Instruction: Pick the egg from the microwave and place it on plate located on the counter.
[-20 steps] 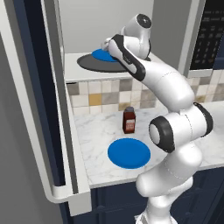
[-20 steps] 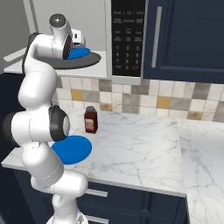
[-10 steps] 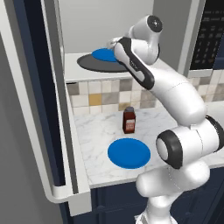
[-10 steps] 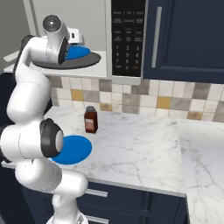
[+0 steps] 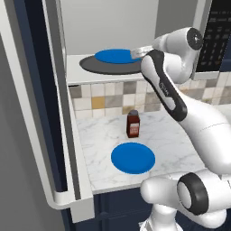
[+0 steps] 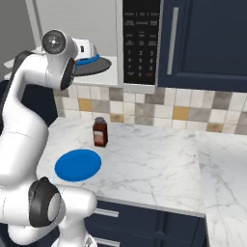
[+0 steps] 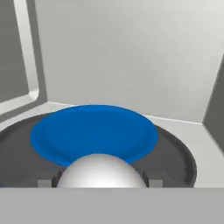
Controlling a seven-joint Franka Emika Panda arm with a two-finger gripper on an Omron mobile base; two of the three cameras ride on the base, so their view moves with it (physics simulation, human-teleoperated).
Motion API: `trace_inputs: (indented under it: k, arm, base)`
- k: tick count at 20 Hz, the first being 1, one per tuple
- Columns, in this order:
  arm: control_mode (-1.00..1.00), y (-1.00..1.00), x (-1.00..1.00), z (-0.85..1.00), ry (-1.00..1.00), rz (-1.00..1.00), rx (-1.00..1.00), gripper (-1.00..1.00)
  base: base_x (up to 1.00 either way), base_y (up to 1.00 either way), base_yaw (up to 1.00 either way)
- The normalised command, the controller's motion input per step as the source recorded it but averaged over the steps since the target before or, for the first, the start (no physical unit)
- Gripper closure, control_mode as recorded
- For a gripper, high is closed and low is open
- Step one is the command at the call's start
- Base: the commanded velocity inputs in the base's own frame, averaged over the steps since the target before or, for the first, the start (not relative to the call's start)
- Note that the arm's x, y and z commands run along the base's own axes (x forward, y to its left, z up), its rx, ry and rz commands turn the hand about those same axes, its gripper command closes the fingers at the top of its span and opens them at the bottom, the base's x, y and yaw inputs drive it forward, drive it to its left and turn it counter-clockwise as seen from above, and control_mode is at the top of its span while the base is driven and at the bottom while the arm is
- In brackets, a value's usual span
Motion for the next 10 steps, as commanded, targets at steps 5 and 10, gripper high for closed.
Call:
trace_inputs:
  k: [5,10]
  arm:
    - [-1.0,-0.38,-1.0,0.0,0.0,0.0,0.0,1.0]
    - [-1.0,-0.02,-1.0,0.15,0.0,0.0,0.0,1.0]
  base:
    - [0.0,0.0,0.0]
    - [0.0,0.0,0.0]
